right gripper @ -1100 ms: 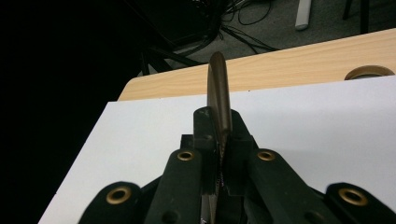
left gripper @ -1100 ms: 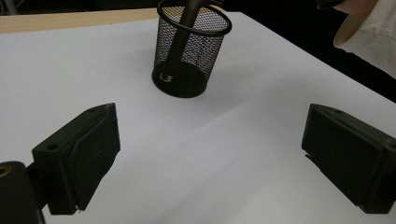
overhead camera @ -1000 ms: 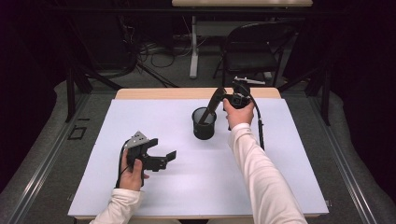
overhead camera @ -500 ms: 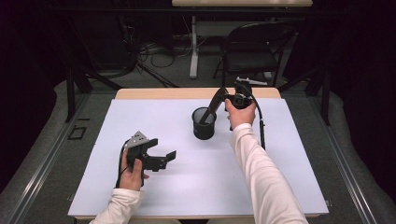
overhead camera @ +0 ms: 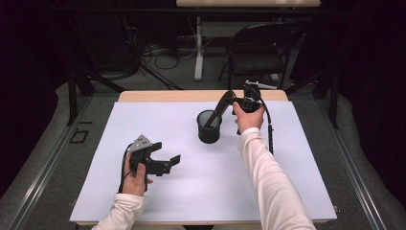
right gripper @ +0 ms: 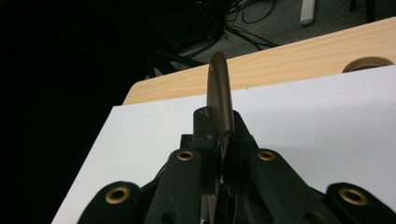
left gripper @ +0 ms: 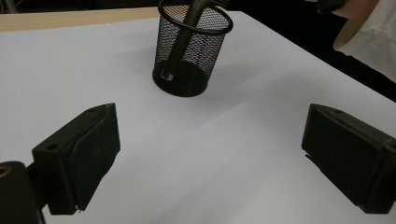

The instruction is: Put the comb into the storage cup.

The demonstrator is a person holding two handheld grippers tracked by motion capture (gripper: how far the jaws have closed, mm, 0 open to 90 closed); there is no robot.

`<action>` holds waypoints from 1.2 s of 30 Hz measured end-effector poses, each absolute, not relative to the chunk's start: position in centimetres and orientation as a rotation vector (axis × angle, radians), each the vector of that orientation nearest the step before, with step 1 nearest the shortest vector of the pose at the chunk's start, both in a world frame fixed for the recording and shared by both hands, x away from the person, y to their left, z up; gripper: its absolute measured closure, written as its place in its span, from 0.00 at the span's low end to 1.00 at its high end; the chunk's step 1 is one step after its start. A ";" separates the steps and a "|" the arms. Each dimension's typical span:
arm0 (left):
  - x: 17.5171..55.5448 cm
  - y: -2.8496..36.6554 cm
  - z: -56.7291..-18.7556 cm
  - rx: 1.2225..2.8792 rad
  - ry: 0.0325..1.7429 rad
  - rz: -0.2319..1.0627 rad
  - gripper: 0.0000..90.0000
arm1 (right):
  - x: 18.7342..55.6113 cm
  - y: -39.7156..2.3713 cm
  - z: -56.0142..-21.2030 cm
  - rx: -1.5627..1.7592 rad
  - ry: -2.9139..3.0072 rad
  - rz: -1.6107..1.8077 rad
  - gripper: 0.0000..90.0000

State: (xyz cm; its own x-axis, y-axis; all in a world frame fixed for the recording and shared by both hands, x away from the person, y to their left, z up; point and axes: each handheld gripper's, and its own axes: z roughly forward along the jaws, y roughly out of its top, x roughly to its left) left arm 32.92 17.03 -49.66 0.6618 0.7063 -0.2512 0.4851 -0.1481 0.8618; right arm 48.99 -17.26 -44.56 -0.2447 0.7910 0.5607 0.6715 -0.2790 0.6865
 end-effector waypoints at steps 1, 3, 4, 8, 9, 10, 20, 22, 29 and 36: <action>32.9 17.0 -49.7 1.801 0.953 0.256 0.05 | 49.0 -17.4 -44.6 1.861 1.808 1.561 0.96; 32.9 17.0 -49.7 1.801 0.952 0.256 0.05 | 49.0 -17.6 -44.7 1.863 1.806 1.559 0.96; 32.9 17.0 -49.7 1.801 0.952 0.256 0.05 | 48.9 -17.7 -44.8 1.867 1.806 1.563 0.96; 32.9 17.0 -49.7 1.802 0.953 0.256 0.05 | 48.9 -17.9 -45.0 1.873 1.807 1.576 0.96; 32.9 17.0 -49.7 1.801 0.953 0.256 0.05 | 48.9 -17.9 -45.0 1.877 1.815 1.570 0.95; 32.9 17.0 -49.7 1.800 0.953 0.256 0.05 | 48.9 -17.9 -45.1 1.873 1.811 1.578 0.94; 33.0 17.0 -49.7 1.803 0.954 0.259 0.05 | 48.8 -17.9 -45.4 1.849 1.813 1.601 0.80; 32.9 17.0 -49.7 1.802 0.956 0.259 0.05 | 48.8 -17.8 -45.3 1.837 1.812 1.600 0.76; 32.9 17.0 -49.7 1.803 0.953 0.259 0.05 | 48.8 -17.8 -45.2 1.810 1.800 1.581 0.64; 33.0 17.1 -49.7 1.799 0.957 0.259 0.05 | 48.7 -18.1 -45.1 1.773 1.823 1.523 0.57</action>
